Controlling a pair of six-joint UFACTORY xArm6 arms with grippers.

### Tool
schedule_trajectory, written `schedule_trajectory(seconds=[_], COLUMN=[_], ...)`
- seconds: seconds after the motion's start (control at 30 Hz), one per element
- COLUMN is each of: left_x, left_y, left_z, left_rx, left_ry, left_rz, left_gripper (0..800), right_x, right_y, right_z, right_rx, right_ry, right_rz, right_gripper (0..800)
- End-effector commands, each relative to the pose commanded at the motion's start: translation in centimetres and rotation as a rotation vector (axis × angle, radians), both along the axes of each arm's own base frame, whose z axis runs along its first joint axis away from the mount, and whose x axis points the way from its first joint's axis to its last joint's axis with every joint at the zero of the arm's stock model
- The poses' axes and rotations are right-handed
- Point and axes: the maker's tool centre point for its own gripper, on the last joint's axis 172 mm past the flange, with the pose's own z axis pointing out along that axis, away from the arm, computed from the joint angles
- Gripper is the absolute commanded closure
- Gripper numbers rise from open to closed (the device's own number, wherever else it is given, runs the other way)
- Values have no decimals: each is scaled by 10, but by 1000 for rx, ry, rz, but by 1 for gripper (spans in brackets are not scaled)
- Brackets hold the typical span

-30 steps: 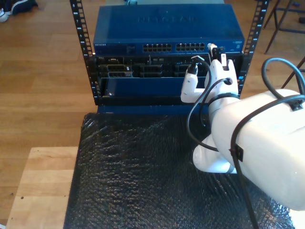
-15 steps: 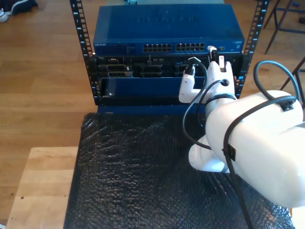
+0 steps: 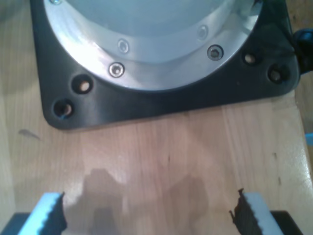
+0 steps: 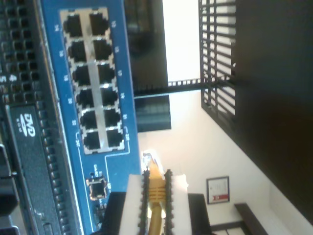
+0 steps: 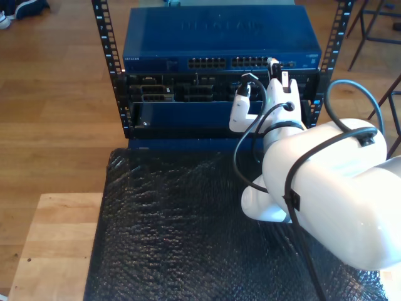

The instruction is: Grab the cable and plug it in

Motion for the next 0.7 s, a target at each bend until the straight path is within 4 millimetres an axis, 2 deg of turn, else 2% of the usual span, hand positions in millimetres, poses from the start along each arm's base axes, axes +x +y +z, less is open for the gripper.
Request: schedule_trajectory(seconds=[0.7], left_x=[0], left_y=[0], left_z=[0], left_rx=[0], left_ry=[0], left_rz=[0], left_gripper=[0], right_x=[5], right_y=[6], right_z=[-7], right_rx=[19], right_ry=[2], right_rz=[-14], right_gripper=[800])
